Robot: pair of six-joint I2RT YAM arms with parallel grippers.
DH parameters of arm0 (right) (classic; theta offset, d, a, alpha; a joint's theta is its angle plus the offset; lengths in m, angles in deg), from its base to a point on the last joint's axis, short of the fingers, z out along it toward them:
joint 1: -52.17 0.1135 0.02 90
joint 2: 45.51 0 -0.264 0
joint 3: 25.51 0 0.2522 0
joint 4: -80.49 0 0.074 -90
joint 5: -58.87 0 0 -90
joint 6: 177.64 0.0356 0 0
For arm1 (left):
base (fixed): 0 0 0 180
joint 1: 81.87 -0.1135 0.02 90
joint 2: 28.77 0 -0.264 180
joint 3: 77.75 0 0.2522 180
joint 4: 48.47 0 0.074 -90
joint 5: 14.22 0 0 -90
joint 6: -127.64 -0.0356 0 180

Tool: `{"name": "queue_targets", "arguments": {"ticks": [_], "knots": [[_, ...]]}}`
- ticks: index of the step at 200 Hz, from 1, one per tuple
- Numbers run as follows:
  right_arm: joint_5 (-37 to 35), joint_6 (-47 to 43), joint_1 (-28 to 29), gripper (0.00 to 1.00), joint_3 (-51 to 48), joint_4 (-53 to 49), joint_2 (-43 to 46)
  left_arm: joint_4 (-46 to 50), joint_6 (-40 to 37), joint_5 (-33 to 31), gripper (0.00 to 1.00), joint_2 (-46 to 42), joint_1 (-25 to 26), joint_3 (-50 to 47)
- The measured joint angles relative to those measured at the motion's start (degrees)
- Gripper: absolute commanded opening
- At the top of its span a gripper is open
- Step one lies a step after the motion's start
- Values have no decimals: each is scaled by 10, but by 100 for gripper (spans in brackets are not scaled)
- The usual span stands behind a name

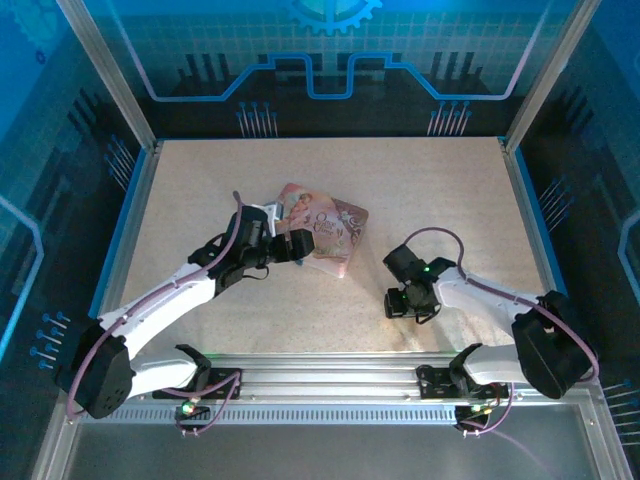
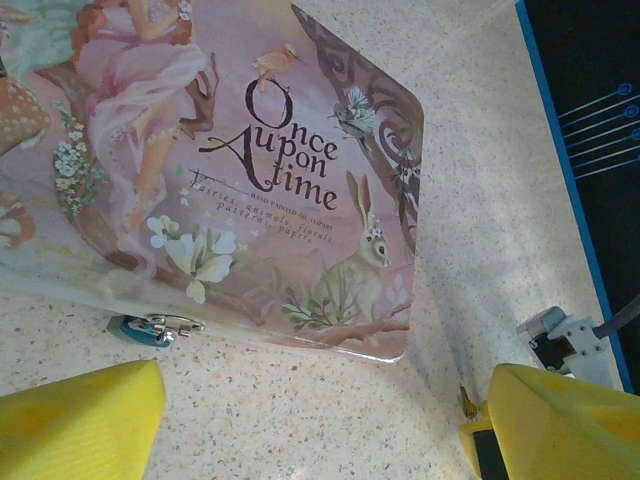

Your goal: Unlock a padlock with a key

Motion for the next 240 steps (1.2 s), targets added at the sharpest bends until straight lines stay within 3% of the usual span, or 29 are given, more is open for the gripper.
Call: {"name": "queue_targets", "arguments": {"ticks": [70,240], "knots": [[-35,14,13,40,13,-19,-28,-1,0,0,86,2,0,0],[-39,29,20,20,13,-18,-45,-13,0,0,86,16,0,0]]}}
